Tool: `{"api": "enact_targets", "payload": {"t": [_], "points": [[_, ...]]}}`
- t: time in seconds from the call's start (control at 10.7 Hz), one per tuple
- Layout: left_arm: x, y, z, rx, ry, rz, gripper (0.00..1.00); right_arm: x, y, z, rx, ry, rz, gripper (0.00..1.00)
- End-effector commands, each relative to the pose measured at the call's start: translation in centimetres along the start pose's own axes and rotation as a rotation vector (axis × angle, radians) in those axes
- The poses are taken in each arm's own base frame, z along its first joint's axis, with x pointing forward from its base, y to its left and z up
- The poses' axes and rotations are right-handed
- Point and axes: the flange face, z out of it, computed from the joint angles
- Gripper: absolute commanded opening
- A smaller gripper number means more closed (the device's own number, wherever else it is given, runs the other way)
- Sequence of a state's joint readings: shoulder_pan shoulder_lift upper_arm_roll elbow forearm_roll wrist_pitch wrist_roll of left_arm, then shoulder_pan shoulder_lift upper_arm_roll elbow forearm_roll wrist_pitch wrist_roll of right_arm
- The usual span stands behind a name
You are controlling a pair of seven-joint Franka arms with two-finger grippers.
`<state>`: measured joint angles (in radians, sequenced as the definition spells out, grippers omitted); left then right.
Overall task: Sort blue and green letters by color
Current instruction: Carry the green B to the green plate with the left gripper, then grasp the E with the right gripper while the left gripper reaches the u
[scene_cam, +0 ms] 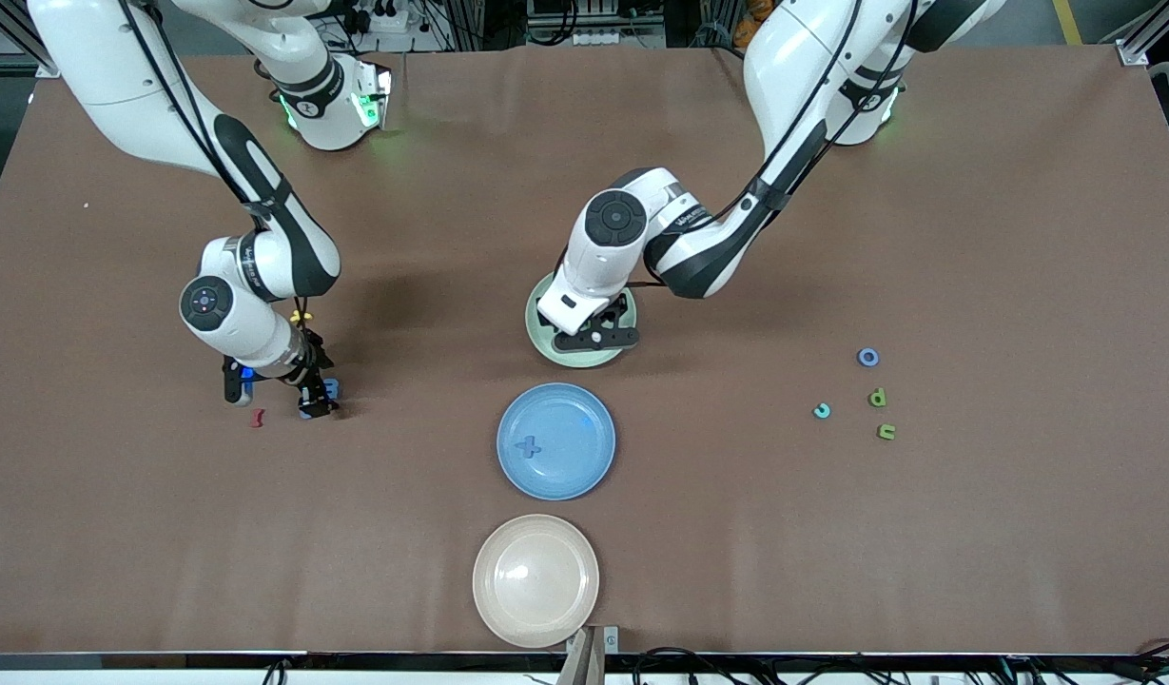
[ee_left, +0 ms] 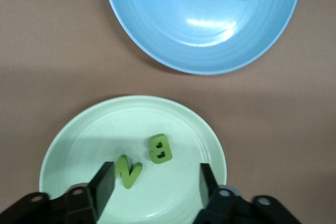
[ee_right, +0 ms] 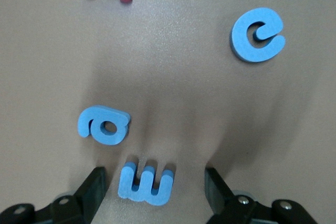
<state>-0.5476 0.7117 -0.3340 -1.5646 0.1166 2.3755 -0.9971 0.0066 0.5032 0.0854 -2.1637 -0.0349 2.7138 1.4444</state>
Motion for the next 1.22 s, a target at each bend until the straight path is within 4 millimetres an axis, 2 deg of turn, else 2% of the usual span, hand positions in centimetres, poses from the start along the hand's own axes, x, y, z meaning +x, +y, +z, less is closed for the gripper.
{"api": "enact_targets", "payload": {"t": [0.0,0.09,0.28,0.38,0.47,0.66,0.75,0.94,1.13], "points": [[3.9,-2.2,-4.0,0.004,0.084,-0.056,1.0,-0.7,0.7,-0.2,-0.003,-0.001,0.003,0.67],[6.4,-4.2,-6.2,0.003,0.116,-0.045,1.0,-0.6,0.7,-0.1,-0.001,-0.001,0.003,0.58],[12.3,-10.8,-8.7,0.05,0.113,0.033,1.0,-0.6,0.7,0.0,-0.002,-0.001,0.001,0.4],[15.2,-14.6,-9.3,0.065,0.11,0.051,1.0,-0.6,0.8,0.1,-0.005,-0.002,-0.006,0.32],[17.2,-17.6,-9.8,0.076,0.104,0.058,1.0,-0.6,0.7,0.2,-0.005,-0.002,-0.008,0.3],[19.8,-22.7,-10.2,0.11,0.073,0.095,1.0,-0.6,0.6,0.1,-0.003,0.001,-0.018,0.28],[21.0,-26.2,-10.0,0.127,0.046,0.123,1.0,-0.6,0.5,0.2,-0.003,0.002,-0.022,0.28],[23.7,-33.8,-9.8,0.136,0.022,0.124,1.0,-0.3,0.1,-0.2,0.0,0.005,-0.107,0.17],[24.1,-37.5,-8.9,0.144,-0.003,0.103,1.0,-0.2,-1.2,-1.5,0.026,0.013,-0.215,0.13]]}}
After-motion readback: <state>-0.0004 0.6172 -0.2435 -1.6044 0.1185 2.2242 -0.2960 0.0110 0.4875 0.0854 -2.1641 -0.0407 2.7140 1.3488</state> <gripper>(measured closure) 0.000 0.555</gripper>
